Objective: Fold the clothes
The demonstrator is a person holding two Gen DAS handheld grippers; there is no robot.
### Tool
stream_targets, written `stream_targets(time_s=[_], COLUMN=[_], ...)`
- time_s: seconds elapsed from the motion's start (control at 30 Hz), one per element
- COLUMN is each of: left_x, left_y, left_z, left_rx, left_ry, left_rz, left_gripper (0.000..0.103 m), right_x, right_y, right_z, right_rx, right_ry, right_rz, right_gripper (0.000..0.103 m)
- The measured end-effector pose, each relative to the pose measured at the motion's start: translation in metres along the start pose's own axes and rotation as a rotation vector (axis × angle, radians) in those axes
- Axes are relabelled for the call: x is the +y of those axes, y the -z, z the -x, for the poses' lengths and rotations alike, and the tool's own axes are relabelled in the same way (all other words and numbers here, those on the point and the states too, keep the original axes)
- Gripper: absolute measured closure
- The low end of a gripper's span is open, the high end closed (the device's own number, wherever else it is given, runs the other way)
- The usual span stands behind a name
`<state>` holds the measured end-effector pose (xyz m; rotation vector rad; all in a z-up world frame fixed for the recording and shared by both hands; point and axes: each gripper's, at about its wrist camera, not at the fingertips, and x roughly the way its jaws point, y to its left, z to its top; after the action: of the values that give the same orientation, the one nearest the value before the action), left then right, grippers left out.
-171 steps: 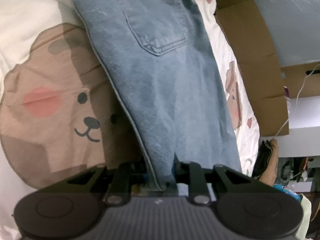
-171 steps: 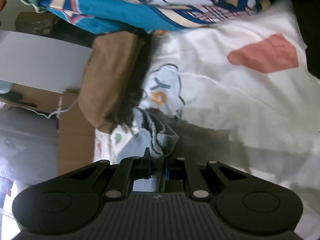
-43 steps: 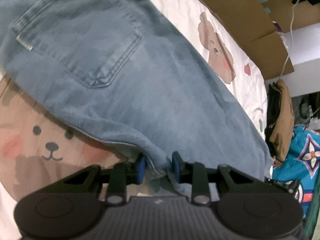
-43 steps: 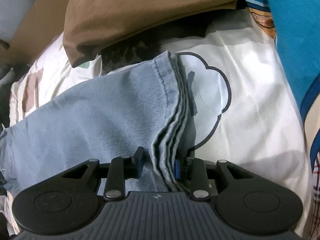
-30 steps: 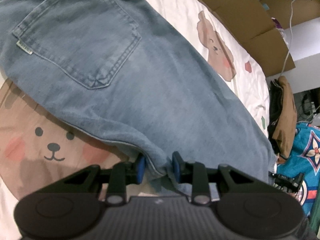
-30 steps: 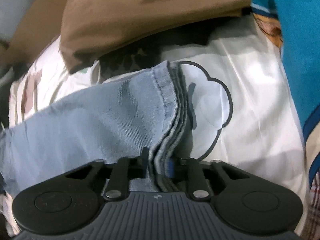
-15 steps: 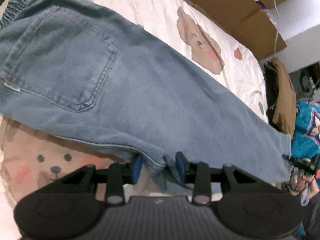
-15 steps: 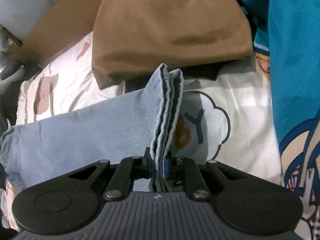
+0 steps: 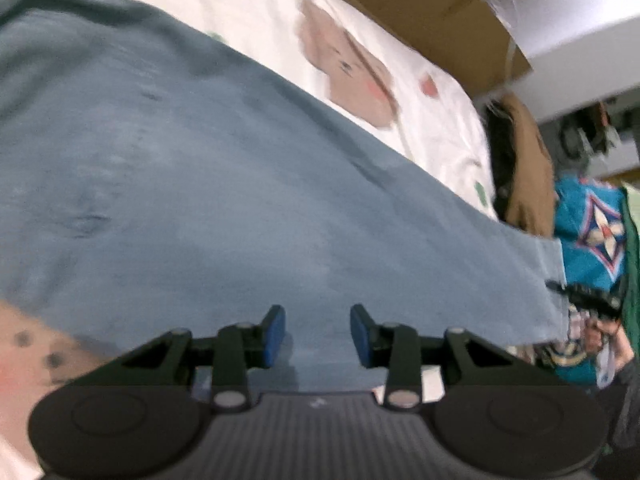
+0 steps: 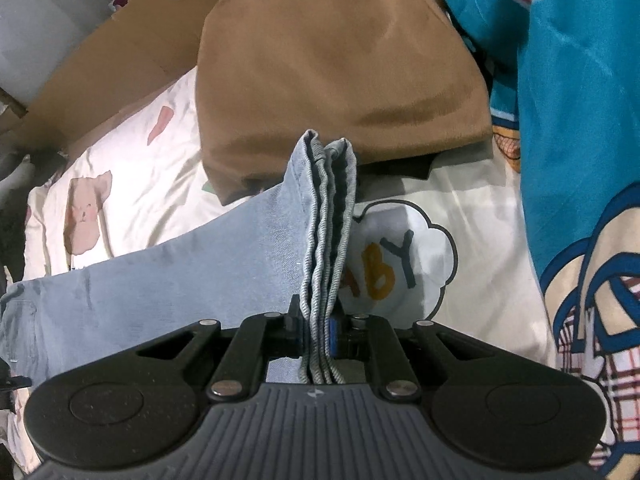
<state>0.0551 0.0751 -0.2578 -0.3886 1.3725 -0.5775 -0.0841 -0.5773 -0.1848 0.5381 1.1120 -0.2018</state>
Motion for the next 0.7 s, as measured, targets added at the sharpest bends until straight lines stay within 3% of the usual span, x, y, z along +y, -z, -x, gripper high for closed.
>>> stream_targets(time_s=[0.17,0.37,0.7], left_x=[-0.017,-0.024,-0.036], left_y=[-0.003,0.006,0.016], left_z=[-0.049,-0.086,-0.097], left_rx=[0.112,0.205,0.206], left_ry=[0.055,0.051,0.019], left_rz=[-0.073,-0.120,-0.172], left_gripper=[0.065,0.065,0.068], right_x=[0.020,0.061,0.108], right_y=[0.000,0.002,-0.015], right_z=[0.013,0.022,0.057], right_rx=[0.009,0.010,0.025], right_ry=[0.045,0.110,0.131], right_rz=[-0.003,0.061,0.102], right_gripper=[0.093,0.093,0.093])
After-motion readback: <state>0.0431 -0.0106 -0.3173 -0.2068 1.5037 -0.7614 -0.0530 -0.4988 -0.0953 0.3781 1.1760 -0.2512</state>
